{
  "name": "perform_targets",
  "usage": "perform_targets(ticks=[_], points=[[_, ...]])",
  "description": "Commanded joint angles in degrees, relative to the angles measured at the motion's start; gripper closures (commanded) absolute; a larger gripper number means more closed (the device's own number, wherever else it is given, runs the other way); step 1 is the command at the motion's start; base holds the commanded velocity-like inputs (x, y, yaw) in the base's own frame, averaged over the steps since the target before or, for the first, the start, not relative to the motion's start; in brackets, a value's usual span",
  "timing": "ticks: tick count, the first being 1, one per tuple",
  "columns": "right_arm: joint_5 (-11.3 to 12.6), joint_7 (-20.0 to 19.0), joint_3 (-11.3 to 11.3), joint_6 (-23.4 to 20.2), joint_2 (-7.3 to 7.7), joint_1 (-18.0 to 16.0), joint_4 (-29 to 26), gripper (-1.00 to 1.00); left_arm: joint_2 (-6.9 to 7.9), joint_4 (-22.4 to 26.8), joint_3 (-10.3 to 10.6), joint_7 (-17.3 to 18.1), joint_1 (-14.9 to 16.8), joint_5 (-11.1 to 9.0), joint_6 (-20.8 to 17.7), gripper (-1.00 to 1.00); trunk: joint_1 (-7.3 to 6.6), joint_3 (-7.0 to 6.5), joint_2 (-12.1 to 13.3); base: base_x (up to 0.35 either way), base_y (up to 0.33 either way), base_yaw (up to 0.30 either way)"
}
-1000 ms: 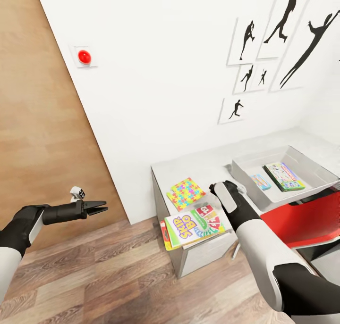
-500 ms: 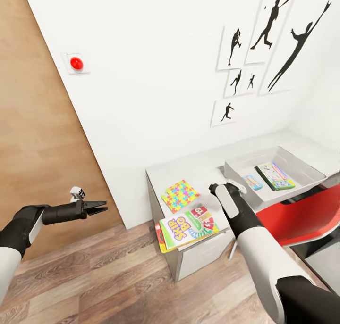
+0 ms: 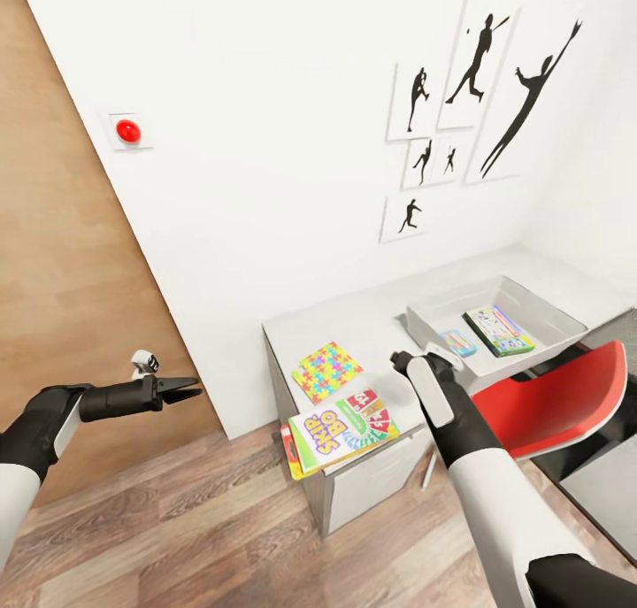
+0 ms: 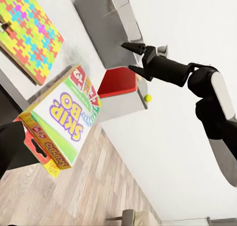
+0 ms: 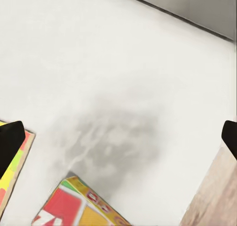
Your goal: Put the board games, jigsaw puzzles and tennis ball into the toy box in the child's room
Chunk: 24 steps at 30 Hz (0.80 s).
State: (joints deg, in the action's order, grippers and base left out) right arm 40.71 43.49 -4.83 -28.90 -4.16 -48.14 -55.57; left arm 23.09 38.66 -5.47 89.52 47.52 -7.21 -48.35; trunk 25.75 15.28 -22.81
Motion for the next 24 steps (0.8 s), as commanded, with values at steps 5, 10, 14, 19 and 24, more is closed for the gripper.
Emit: perform_targets(ticks=[5,10,14,19,24], points=[[0.59,-0.95,-0.06,-1.31,-0.02,2.46,-3.51,-1.00,0.02,0.02,0.02,0.22,0.03,0.00,-0.61,-1.00,0.04,-0.33,-0.11,0.000,0.000,-0.104],[0.73,-6.89,-0.04,-2.53,-0.11,4.50,-6.05,-1.00,0.02,0.02,0.02,0.22,0.03,0.00,-0.61,-1.00,0.04,-0.77,-0.11,0.000,0.000,-0.104],[0.75,-10.51,-0.07,-3.32,-0.34,5.98,-7.49,-1.00,0.06,0.02,0.02,0.23,0.03,0.00,-0.59,-1.00,0.04,-1.13,-0.11,0.000,0.000,-0.104],[0.73,-15.55,-0.16,-4.54,-0.80,9.80,-10.79,-1.00,0.10,0.02,0.02,0.22,0.03,0.00,-0.60,-1.00,0.04,-1.57,-0.11,0.000,0.000,-0.104],[0.75,-21.10,-0.25,-5.16,-0.83,15.00,-18.03,-1.00,0.11,0.02,0.02,0.22,0.03,0.00,-0.60,-1.00,0.04,-2.01,-0.11,0.000,0.000,-0.103]])
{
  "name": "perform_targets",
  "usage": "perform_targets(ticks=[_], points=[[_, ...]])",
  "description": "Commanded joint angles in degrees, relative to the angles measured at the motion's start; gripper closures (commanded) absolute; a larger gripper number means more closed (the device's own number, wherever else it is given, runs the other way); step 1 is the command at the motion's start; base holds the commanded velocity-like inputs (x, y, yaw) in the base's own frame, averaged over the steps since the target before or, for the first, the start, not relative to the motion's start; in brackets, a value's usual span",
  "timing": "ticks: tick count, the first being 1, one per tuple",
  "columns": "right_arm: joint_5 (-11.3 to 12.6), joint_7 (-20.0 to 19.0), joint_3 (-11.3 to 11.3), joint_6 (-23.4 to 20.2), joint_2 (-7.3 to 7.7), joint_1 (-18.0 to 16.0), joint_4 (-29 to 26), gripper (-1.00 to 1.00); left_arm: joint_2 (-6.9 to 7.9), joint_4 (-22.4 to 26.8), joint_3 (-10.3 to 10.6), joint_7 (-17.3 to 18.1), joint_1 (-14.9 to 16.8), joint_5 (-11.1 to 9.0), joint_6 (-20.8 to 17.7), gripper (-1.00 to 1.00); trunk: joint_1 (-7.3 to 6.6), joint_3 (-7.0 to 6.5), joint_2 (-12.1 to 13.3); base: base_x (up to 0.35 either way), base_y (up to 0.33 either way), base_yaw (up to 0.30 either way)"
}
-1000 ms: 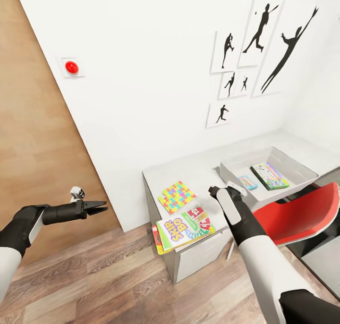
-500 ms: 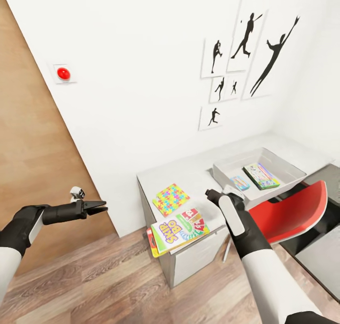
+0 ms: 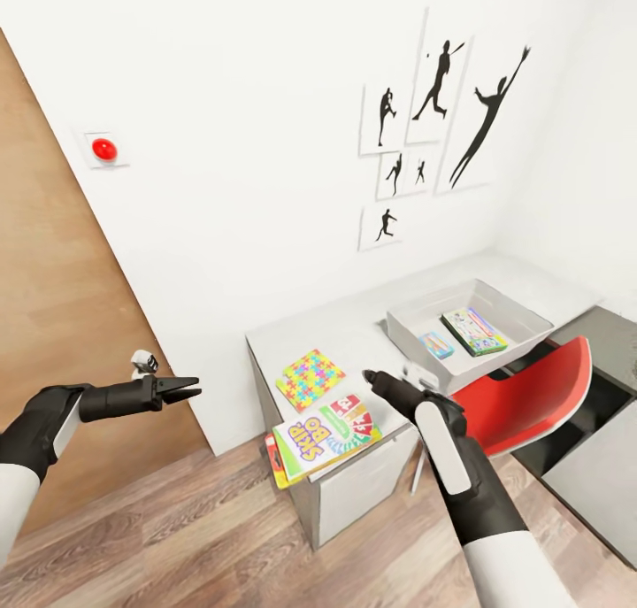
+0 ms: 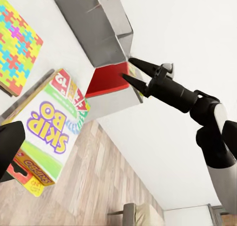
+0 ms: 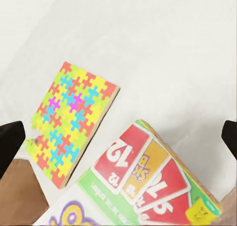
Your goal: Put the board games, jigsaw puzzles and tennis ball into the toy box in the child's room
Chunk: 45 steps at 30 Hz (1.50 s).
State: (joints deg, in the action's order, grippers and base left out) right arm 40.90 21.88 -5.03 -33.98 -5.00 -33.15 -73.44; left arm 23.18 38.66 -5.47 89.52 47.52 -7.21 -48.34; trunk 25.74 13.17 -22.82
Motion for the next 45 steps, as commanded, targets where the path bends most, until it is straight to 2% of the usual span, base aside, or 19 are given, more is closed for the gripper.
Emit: perform_targets(ticks=[1,5,10,15,22,23,28,32,39,45], points=[[0.57,-0.46,-0.11,-0.23,0.00,1.01,-1.60,-1.00,0.02,0.01,0.02,0.22,0.03,0.00,-0.61,-1.00,0.04,0.02,-0.10,0.000,0.000,-0.095],[0.52,-4.32,-0.99,-0.87,0.05,4.78,-6.73,-1.00,0.02,0.01,0.01,0.22,0.03,0.00,-0.61,-1.00,0.04,-0.33,-0.10,0.000,0.000,-0.089],[0.39,-8.75,-3.58,-1.18,0.43,9.83,-11.96,-1.00,0.02,0.01,-0.05,0.18,0.03,0.00,-0.62,-1.00,0.04,-0.77,-0.10,0.000,0.000,-0.082],[0.35,-12.27,-4.60,-1.07,0.60,13.36,-14.28,-1.00,0.02,0.01,-0.06,0.15,0.03,0.00,-0.62,-1.00,0.04,-1.21,-0.10,0.000,0.000,-0.078],[0.24,-20.83,-4.92,-0.87,0.77,16.85,-15.44,-1.00,0.02,0.01,-0.06,0.06,0.03,0.07,-0.63,-1.00,0.04,-1.83,-0.10,0.000,0.000,-0.071],[0.21,-23.19,-4.88,-0.82,0.81,17.74,-15.53,-1.00,0.04,0.01,-0.06,0.05,0.03,0.08,-0.62,-1.00,0.04,-1.92,-0.10,0.000,0.000,-0.063],[0.17,-28.48,-4.68,-1.01,0.84,19.47,-15.72,-1.00,0.10,0.01,-0.06,-0.01,0.03,0.09,-0.62,-1.00,0.04,-2.36,-0.10,0.000,0.000,-0.036],[0.19,-31.26,-4.56,-1.30,0.90,20.13,-16.48,-1.00,0.17,0.01,-0.08,-0.03,0.03,0.09,-0.64,-1.00,0.04,-2.72,-0.10,0.000,0.000,-0.013],[0.29,-33.11,-4.59,-1.49,1.39,20.51,-16.99,-1.00,1.01,0.01,-0.13,-0.05,0.03,0.09,-0.65,-1.00,0.04,-3.36,-0.10,0.000,0.000,-0.003],[0.32,-33.48,-4.59,-1.72,1.82,20.57,-17.07,-1.00,2.34,0.01,-0.10,-0.05,0.03,0.09,-0.64,-1.00,0.04,-3.91,-0.10,0.000,0.000,0.000]])
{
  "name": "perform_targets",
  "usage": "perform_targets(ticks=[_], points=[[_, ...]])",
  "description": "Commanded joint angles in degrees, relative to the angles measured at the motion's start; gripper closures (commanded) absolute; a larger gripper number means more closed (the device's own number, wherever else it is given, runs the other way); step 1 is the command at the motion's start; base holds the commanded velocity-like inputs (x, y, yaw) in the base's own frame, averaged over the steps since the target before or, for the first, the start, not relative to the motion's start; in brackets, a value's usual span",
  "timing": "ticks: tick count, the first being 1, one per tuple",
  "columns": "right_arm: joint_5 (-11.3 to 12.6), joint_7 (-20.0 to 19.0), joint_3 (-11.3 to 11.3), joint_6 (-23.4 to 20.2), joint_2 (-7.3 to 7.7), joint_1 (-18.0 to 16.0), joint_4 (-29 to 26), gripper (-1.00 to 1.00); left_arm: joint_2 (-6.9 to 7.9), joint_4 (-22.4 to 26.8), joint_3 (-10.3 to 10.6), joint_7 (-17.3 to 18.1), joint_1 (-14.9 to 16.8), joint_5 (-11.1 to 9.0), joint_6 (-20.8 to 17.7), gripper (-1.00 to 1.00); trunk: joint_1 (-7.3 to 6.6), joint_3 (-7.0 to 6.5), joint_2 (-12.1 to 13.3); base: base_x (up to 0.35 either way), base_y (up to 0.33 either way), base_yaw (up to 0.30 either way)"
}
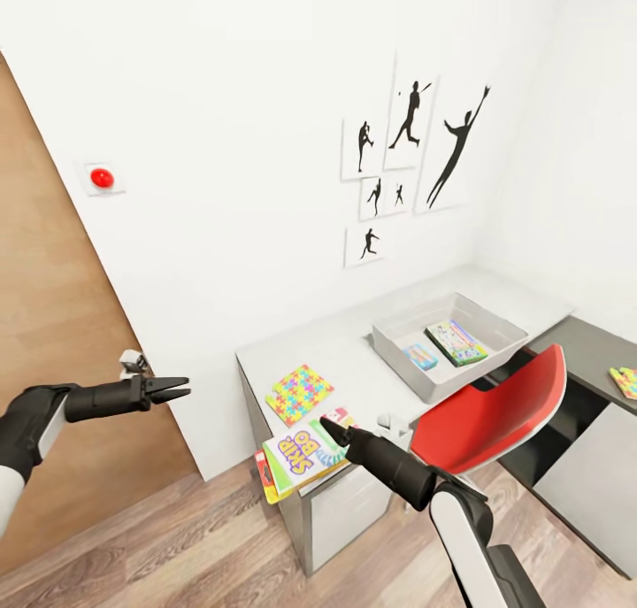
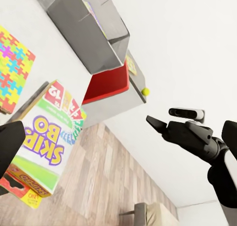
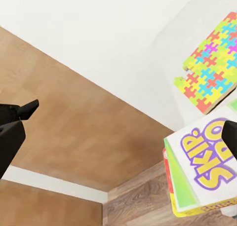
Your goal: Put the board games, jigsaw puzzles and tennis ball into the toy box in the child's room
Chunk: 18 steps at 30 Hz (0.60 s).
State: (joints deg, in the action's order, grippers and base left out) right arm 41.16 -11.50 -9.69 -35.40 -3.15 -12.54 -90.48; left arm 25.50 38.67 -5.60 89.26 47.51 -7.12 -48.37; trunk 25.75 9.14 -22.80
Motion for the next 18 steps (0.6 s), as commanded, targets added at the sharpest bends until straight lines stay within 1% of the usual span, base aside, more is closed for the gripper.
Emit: perform_targets(ticks=[1,7,18], points=[[0.06,-0.15,0.08,-0.31,0.06,-0.04,-0.04,-1.00,0.10,0.00,0.03,0.21,0.04,0.00,-0.62,-1.00,0.04,0.03,-0.11,0.000,0.000,0.000],[0.06,-0.65,0.06,-0.29,0.42,-0.03,0.01,-1.00,0.37,0.00,0.04,0.21,0.04,0.00,-0.63,-1.00,0.04,-0.51,-0.11,0.000,0.000,0.000],[0.06,-0.85,0.13,-0.21,0.58,0.04,0.04,-1.00,0.33,0.00,0.04,-0.03,0.04,0.00,-0.67,-1.00,0.04,-1.17,-0.11,0.000,0.000,0.000]])
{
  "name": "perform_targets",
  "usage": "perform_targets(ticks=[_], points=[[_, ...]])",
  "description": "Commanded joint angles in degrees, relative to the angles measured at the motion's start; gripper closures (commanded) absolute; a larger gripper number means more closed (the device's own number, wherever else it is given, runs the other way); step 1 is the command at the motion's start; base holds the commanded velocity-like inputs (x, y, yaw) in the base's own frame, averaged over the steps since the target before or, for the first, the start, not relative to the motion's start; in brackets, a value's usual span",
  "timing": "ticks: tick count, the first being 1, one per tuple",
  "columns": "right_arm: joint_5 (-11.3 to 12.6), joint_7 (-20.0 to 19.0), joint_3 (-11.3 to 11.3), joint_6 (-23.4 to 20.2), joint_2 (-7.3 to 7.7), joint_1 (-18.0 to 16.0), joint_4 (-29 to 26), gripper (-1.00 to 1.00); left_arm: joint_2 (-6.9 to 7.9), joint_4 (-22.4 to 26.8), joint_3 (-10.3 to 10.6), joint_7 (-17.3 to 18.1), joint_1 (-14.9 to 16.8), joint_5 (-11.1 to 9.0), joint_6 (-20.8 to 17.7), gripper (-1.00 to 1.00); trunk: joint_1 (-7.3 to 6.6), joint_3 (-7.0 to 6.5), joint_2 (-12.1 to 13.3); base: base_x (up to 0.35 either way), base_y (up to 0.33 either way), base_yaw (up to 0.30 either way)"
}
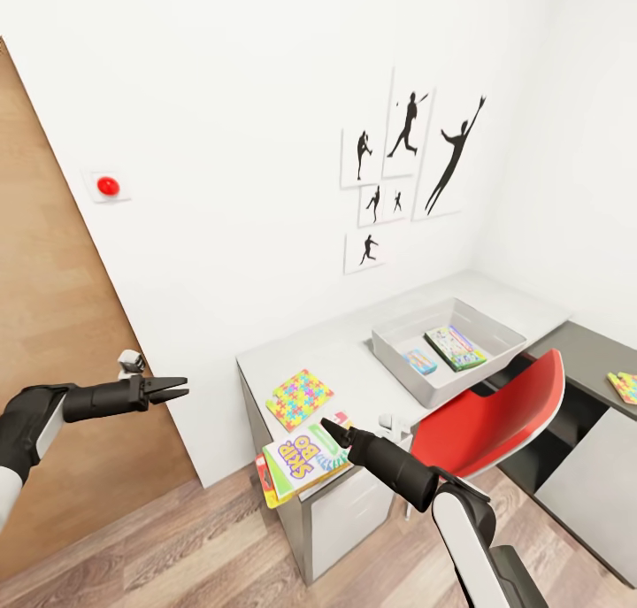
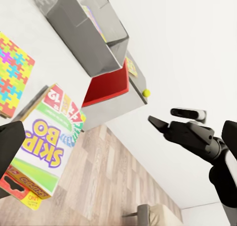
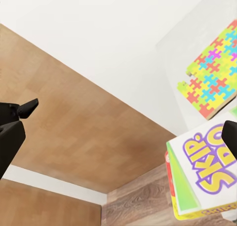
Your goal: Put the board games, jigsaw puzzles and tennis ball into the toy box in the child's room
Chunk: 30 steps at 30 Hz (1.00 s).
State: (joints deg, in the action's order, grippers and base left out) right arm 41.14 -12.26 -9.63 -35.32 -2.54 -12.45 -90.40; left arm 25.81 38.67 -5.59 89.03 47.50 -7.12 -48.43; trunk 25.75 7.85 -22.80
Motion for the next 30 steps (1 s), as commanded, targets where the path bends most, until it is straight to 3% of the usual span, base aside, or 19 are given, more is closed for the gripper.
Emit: perform_targets(ticks=[1,12,30], points=[[0.08,-0.10,0.07,-0.29,-0.03,-0.04,-0.03,-1.00,0.00,0.00,0.03,0.08,0.04,0.00,-0.61,-1.00,0.04,0.07,-0.12,0.000,0.000,0.000],[0.15,-0.18,0.03,-0.27,-0.01,-0.04,-0.04,-1.00,-0.40,0.00,0.04,-2.37,0.04,-0.08,-0.61,-1.00,0.04,-0.41,-0.12,0.000,0.000,0.000],[0.15,-1.67,-0.06,-0.15,-0.08,-0.03,-0.04,-1.00,-0.48,0.00,0.05,-2.74,0.04,-0.09,-0.61,-1.00,0.04,-1.50,-0.12,0.000,0.000,0.000]])
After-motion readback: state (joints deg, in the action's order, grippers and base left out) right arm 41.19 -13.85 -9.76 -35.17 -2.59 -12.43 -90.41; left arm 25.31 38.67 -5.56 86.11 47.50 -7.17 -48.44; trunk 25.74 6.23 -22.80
